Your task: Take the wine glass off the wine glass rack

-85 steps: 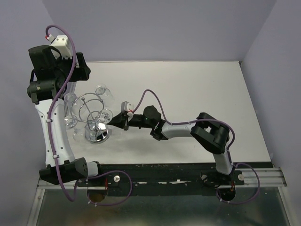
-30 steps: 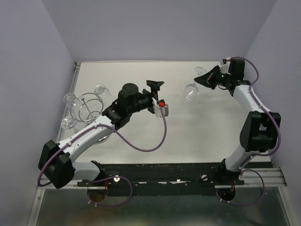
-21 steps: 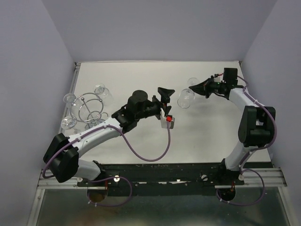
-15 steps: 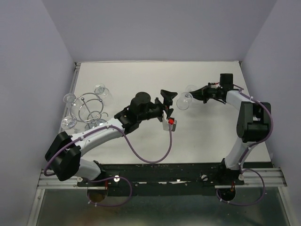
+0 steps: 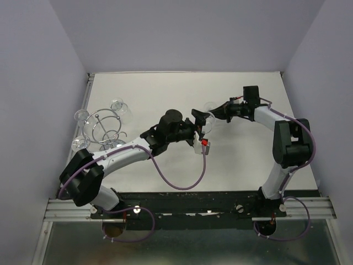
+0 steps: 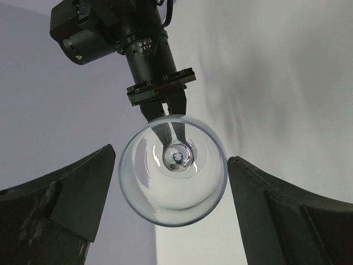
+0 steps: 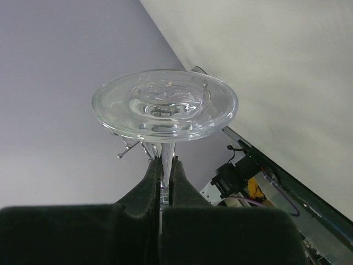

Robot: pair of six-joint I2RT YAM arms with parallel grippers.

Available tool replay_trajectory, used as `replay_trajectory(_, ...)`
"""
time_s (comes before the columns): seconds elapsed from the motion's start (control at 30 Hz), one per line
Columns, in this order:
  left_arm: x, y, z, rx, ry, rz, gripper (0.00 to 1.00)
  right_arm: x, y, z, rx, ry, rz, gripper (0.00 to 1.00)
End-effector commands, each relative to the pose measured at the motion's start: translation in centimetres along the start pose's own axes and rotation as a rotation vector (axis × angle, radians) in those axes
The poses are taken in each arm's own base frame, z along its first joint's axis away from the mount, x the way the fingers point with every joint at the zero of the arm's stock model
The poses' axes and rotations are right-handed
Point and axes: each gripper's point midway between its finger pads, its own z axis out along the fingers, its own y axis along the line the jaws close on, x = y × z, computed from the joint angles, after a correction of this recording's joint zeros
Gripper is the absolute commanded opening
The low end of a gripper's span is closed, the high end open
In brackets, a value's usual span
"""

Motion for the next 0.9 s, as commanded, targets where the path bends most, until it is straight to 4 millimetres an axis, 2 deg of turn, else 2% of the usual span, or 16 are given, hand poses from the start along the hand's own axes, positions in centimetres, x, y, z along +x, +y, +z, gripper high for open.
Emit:
replay_trajectory(0.0,-0.6,1.4,0.8,-0.028,-0.02,0.011,0.95,1.5,0.8,-0.1,-0.027,0.064,0.0,0.01)
replay_trajectory(0.17,-0.5,1.0,0.8,0.002,-0.01,0.015,0.81,1.8,0.2,0.1,-0.016,0.067,0.009,0.01)
replay_trajectory(0.37,-0.7,1.6,0.6,-0.026,-0.02,0.02,0.72,1.6,0.1,0.3,-0.009,0.057,0.009,0.01)
replay_trajectory(0.4,-0.8,1.7,0.6,-0.025,-0.019,0.021,0.69,1.5,0.0,0.4,-0.006,0.053,0.008,0.07)
replay_trajectory(0.47,-0.7,1.6,0.6,-0.02,-0.014,0.012,0.65,1.4,-0.3,0.5,-0.001,0.046,0.004,0.27)
replay_trajectory(0.53,-0.7,1.9,0.5,-0.022,-0.005,-0.007,0.62,1.3,-0.5,0.5,0.003,0.036,0.002,0.6)
replay_trajectory(0.57,-0.6,2.1,0.5,-0.025,0.003,-0.02,0.61,1.4,-0.6,0.5,0.003,0.036,-0.001,0.68)
replay_trajectory(0.63,-0.5,2.6,0.4,-0.034,0.019,-0.056,0.59,1.4,-0.9,0.4,0.008,0.028,-0.005,0.96)
replay_trajectory(0.67,-0.5,2.9,0.4,-0.042,0.027,-0.073,0.58,1.4,-0.9,0.3,0.008,0.027,-0.006,1.0)
replay_trajectory(0.87,-0.5,4.7,0.1,-0.086,0.073,-0.145,0.57,1.4,-0.6,0.1,0.007,-0.003,-0.045,1.0)
